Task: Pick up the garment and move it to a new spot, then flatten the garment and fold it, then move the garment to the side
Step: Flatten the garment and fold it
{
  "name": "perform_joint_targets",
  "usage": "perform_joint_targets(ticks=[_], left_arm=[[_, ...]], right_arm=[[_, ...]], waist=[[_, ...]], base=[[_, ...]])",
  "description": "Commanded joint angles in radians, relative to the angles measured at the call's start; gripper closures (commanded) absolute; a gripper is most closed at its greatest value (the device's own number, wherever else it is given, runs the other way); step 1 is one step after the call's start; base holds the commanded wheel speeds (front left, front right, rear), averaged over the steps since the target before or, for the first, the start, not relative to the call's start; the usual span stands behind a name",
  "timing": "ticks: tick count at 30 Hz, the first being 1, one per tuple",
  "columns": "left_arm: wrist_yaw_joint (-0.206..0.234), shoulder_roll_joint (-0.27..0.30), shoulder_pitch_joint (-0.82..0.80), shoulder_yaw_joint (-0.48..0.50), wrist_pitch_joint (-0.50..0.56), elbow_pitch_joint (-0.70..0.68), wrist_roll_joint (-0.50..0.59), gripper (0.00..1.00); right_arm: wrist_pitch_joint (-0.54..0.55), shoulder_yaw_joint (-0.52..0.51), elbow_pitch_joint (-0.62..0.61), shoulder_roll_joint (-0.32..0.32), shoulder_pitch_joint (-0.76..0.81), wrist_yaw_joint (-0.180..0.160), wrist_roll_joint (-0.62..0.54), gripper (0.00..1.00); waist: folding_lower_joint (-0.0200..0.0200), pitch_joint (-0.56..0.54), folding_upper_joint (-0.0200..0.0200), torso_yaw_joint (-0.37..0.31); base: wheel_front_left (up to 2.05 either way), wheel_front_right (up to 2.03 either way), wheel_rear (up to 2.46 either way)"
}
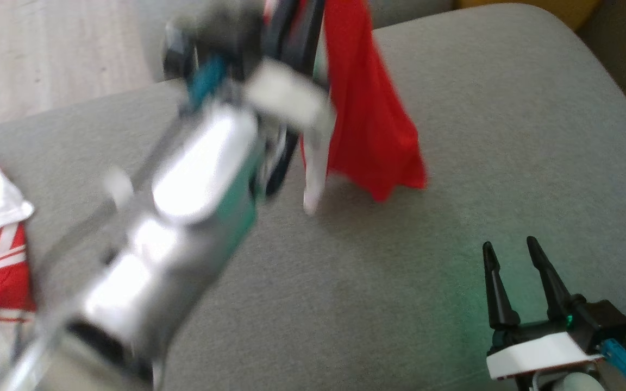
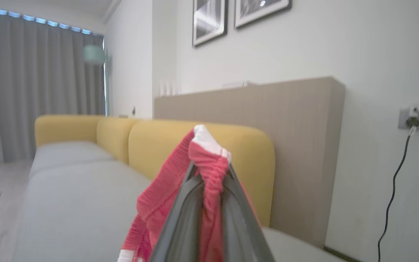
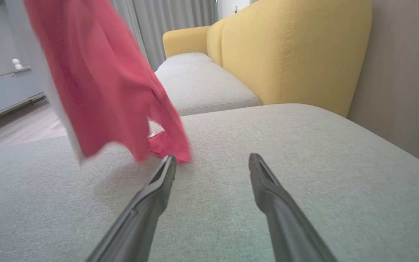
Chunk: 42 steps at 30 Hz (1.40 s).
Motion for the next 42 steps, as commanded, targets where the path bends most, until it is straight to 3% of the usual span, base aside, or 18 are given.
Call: perform_joint_targets(ticks=[1,7,13,14,16,17,20,27,37,42], left_arm=[[-0.016,0.02,0.111,0.047,-0.003,-0.019,0.026,1.0],[-0.061,0.019,0.488,0.141,-0.004,-0.07,0.142,1.0],[-0.119,0.017,0.69,0.191,-0.004,-0.135,0.229,1.0],[-0.13,0.017,0.716,0.195,-0.004,-0.149,0.24,0.95],[-0.148,0.017,0.753,0.199,-0.004,-0.17,0.274,0.53],[-0.153,0.017,0.771,0.202,-0.004,-0.176,0.289,0.0],[-0.171,0.024,0.801,0.201,-0.004,-0.183,0.345,0.0],[-0.186,0.105,0.806,0.212,-0.004,-0.167,0.431,0.0],[-0.214,0.175,0.711,0.178,0.027,-0.027,0.379,0.0],[-0.216,0.177,0.672,0.166,0.021,0.043,0.35,0.0]], right_arm=[[-0.003,0.017,-0.036,-0.007,-0.012,0.007,-0.003,0.0],[-0.003,0.004,-0.047,-0.007,-0.019,0.007,-0.015,0.0],[-0.003,-0.015,-0.049,-0.007,-0.02,0.007,-0.027,0.0],[-0.003,-0.018,-0.048,-0.007,-0.018,0.007,-0.028,0.0],[-0.003,-0.018,-0.046,-0.007,-0.014,0.007,-0.028,0.0],[-0.003,-0.016,-0.044,-0.007,-0.012,0.007,-0.026,0.0],[-0.003,-0.009,-0.042,-0.007,-0.006,0.007,-0.023,0.0],[-0.003,-0.003,-0.041,-0.007,0.003,0.007,-0.018,0.0],[-0.003,0.003,-0.047,-0.007,0.001,0.007,-0.02,0.0],[-0.003,0.002,-0.049,-0.007,-0.002,0.007,-0.022,0.0]], waist=[[0.0001,0.0,0.0,0.032],[0.0001,0.021,0.0,0.078],[0.0001,0.028,0.0,0.113],[0.0001,0.026,0.0,0.12],[0.0001,0.02,0.0,0.131],[0.0001,0.016,0.0,0.136],[0.0001,0.003,0.0,0.145],[0.0001,-0.013,0.0,0.15],[0.0001,-0.003,0.0,0.137],[0.0001,0.007,0.0,0.125]], base=[[0.0,0.0,0.0],[0.0,0.0,0.0],[0.0,0.0,0.0],[0.0,0.0,0.0],[0.0,0.0,0.0],[0.0,0.0,0.0],[0.0,0.0,0.0],[0.0,0.0,0.0],[0.0,0.0,0.0],[0.0,0.0,0.0]])
